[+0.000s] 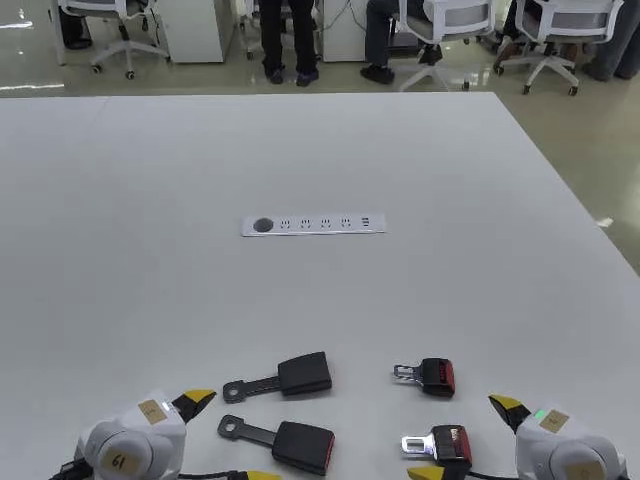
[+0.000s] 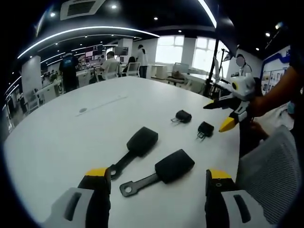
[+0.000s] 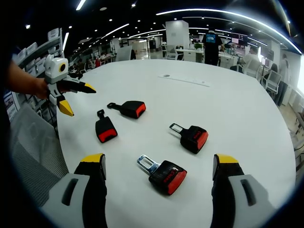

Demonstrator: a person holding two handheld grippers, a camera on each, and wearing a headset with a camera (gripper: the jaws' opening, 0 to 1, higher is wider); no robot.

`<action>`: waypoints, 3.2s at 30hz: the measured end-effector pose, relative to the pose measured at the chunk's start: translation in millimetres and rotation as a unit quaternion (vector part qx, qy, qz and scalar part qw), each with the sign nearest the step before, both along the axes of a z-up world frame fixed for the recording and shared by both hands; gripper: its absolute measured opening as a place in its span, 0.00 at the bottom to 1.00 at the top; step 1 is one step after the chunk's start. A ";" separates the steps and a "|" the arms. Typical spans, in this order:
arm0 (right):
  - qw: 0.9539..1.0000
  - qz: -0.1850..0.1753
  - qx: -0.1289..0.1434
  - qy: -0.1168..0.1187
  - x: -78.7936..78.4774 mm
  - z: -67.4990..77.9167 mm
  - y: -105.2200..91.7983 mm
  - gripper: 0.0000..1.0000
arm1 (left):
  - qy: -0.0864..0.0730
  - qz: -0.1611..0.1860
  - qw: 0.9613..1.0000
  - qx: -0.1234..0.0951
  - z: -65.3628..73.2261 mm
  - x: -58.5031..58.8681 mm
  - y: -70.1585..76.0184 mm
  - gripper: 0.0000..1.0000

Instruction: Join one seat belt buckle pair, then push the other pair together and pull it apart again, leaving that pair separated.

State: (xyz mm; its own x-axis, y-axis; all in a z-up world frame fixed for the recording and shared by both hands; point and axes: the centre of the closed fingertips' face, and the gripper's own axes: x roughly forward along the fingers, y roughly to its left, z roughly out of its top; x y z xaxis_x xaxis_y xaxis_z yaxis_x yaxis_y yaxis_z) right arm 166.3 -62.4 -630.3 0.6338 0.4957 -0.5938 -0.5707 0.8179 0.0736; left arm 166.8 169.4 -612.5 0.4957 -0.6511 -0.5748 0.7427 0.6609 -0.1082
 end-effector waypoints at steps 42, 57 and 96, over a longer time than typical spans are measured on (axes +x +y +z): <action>0.983 0.165 -0.023 0.082 0.9 -40.3 19.8 0.79 | 0.028 -0.238 0.967 0.092 -58.2 1.9 -38.9 0.68; 0.969 0.217 -0.037 0.109 4.9 -58.0 13.7 0.64 | 0.027 -0.289 0.951 0.109 -72.1 1.9 -44.5 0.59; 0.928 0.346 -0.123 0.071 -5.8 -64.7 -15.2 0.34 | 0.023 -0.285 0.948 0.137 -77.8 6.8 -47.7 0.33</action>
State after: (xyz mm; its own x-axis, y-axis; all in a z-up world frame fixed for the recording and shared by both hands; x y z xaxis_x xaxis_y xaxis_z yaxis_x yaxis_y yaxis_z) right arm 160.6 -77.6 -695.1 0.1217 0.5936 -0.7955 -0.9639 0.2618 0.0479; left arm 173.6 121.6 -690.4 0.0776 -0.6289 -0.7736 0.9865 0.1605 -0.0315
